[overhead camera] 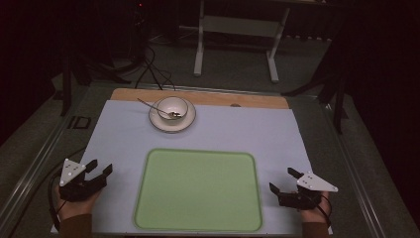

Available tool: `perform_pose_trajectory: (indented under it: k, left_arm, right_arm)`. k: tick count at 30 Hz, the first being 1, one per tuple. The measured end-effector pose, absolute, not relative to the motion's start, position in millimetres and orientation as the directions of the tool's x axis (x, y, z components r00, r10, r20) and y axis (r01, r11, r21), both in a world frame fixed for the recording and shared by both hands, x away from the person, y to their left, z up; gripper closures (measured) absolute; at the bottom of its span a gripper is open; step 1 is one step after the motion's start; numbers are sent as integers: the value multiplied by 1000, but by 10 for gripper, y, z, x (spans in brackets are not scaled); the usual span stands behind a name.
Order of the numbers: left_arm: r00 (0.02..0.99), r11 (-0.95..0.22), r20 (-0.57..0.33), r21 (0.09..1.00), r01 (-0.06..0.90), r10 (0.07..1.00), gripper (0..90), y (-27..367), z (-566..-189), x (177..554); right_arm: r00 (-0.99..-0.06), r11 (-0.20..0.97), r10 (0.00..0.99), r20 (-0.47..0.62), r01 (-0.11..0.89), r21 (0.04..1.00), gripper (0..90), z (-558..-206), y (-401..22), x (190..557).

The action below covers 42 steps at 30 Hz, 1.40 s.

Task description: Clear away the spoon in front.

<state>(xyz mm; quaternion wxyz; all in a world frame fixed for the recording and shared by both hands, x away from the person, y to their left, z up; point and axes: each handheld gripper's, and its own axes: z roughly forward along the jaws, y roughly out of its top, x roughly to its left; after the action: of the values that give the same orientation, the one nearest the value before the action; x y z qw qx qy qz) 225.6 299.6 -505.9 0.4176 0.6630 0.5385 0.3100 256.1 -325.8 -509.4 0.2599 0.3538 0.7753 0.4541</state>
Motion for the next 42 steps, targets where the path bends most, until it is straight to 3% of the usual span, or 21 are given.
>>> perform_pose_trajectory:
  k: [17,23,31,42]
  left_arm:
    - [225,-88,-21,881,465,974,427,2946,-5069,2340]
    - [229,-58,-56,885,462,972,417,2939,-5039,2377]
    - [266,-53,-80,887,458,961,416,2872,-4908,2561]
    - [291,-91,-49,889,449,955,403,2701,-4676,2917]
  right_arm:
    - [-620,320,782,-65,310,895,115,-5119,-3291,2571]
    - [-621,322,781,-67,308,895,115,-5114,-3284,2567]
    - [-612,299,789,-55,304,904,115,-5097,-3313,2551]
    - [-616,299,786,-56,298,907,115,-5088,-3303,2532]
